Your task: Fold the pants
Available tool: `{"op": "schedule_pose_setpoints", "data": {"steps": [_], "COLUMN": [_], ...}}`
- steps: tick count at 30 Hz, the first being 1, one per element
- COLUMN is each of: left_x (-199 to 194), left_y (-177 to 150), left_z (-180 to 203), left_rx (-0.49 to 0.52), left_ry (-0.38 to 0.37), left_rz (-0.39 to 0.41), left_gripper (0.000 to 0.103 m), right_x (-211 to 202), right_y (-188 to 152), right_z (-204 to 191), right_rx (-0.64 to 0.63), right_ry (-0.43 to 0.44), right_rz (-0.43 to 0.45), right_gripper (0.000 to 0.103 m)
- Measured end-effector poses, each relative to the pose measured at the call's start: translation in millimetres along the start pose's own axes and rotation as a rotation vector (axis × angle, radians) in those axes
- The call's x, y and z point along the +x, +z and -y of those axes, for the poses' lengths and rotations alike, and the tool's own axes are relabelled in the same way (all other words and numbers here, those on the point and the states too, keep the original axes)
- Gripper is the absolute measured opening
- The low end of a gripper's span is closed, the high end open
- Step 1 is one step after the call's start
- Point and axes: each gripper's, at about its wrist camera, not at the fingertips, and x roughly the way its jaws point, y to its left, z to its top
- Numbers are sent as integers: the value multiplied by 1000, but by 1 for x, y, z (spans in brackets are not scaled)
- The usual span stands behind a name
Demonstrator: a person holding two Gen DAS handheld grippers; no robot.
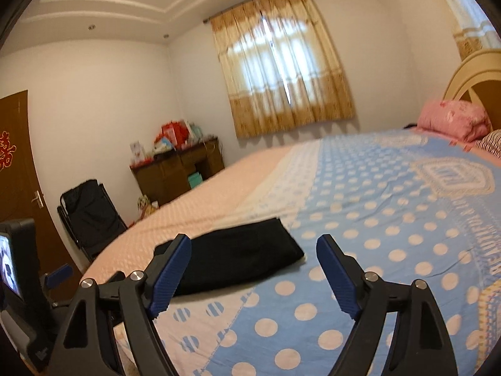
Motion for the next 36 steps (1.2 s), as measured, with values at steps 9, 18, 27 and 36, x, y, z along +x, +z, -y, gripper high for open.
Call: {"op": "schedule_pose_setpoints", "data": {"steps": [9, 18, 27, 36], "left_x": [-40, -55, -53, -49], "left_y": [6, 10, 7, 4], "left_z": [-4, -14, -18, -19], "left_rx": [-24, -47, -58, -48], "left_ry": [-47, -38, -29, -36], "left_rz": [96, 146, 138, 112], "left_gripper": [103, 103, 103, 103], "right_x": [-50, -73, -69, -65], "right_y": [14, 18, 15, 13], "right_z": [-8, -31, -33, -29], "right_rx": [6, -47, -48, -35], "right_ry": [-25, -17, -12, -18], "right_rz": [132, 197, 175, 171], "right_gripper": [85, 89, 89, 89]}}
